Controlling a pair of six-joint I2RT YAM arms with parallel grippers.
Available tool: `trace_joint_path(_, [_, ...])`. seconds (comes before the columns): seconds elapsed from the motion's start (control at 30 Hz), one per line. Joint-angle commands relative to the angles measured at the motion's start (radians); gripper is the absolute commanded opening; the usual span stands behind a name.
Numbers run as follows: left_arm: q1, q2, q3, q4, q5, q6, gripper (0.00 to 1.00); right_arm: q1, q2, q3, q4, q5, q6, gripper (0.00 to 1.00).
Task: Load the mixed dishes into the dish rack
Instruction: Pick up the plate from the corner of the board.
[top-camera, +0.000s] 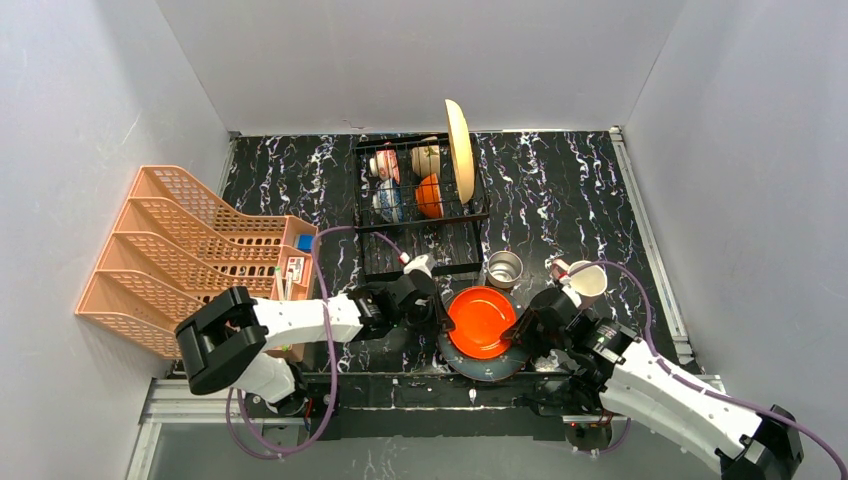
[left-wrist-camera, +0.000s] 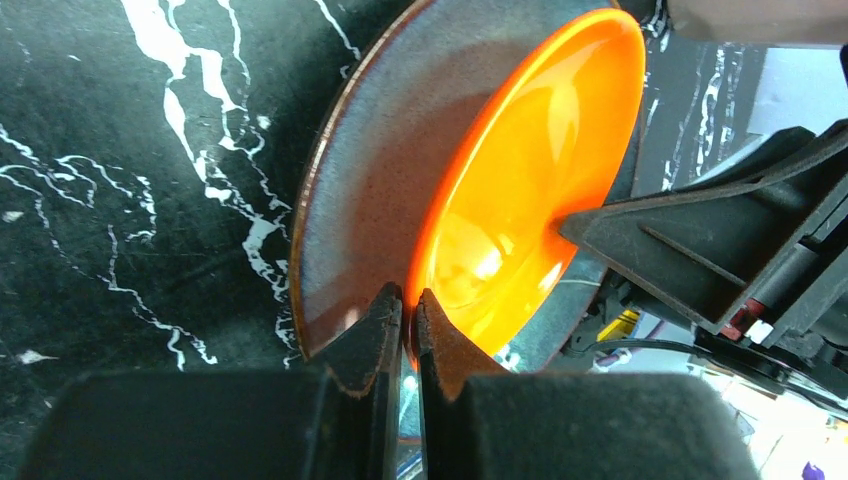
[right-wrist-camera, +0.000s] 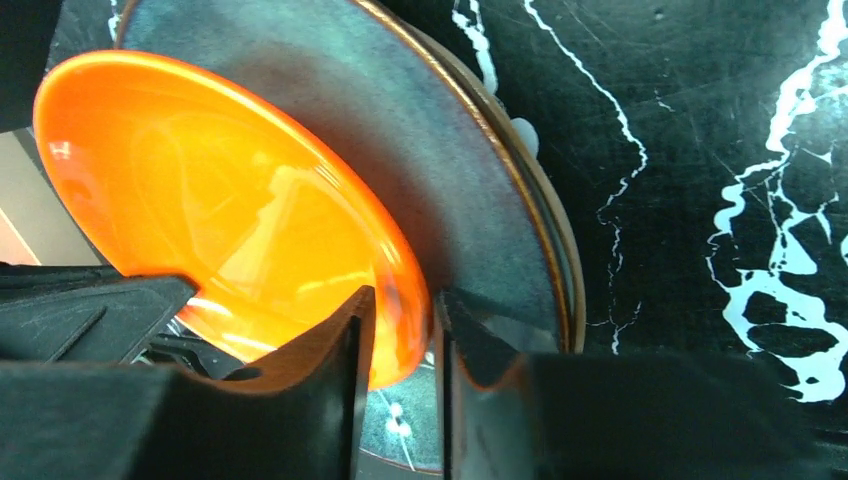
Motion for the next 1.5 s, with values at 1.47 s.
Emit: trace_joint_path(1.47, [0.154, -0.649, -0.279, 0.169, 0.221, -0.087, 0.0, 0.002, -0.022, 0.342, 0.294, -0.26, -0.352, 0.24])
